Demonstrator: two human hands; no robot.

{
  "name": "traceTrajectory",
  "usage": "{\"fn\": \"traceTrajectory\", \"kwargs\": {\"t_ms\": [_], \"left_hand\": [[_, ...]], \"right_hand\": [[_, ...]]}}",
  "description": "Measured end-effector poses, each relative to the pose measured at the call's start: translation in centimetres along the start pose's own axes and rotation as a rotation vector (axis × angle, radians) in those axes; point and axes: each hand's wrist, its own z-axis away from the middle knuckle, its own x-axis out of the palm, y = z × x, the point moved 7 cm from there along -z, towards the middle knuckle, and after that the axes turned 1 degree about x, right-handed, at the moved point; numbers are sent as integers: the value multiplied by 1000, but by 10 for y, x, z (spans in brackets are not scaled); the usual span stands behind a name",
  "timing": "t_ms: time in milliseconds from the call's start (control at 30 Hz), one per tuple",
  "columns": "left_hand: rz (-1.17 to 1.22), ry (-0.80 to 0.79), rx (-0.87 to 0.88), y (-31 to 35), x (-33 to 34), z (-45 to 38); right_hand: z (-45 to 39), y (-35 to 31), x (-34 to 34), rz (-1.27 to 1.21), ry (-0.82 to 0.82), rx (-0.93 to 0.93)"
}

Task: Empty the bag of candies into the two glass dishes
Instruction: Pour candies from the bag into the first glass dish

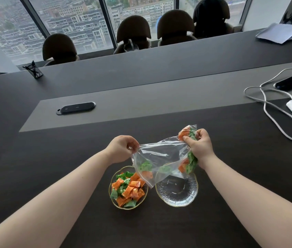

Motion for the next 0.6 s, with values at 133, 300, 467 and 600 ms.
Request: {"fn": "traceTrajectory", "kwargs": {"t_ms": [133,300,467,600], "left_hand": [[4,-21,23,21,13,-9],[9,-85,36,40,40,-15],[-26,-127,45,46,64,-18],[-81,-140,28,44,81,-18]], "right_hand": [[-4,-6,-27,26,20,-17],[-8,-6,-59,100,27,-32],[-6,-3,-75,178,6,-54],[-2,-7,-76,248,-32,-118]]}}
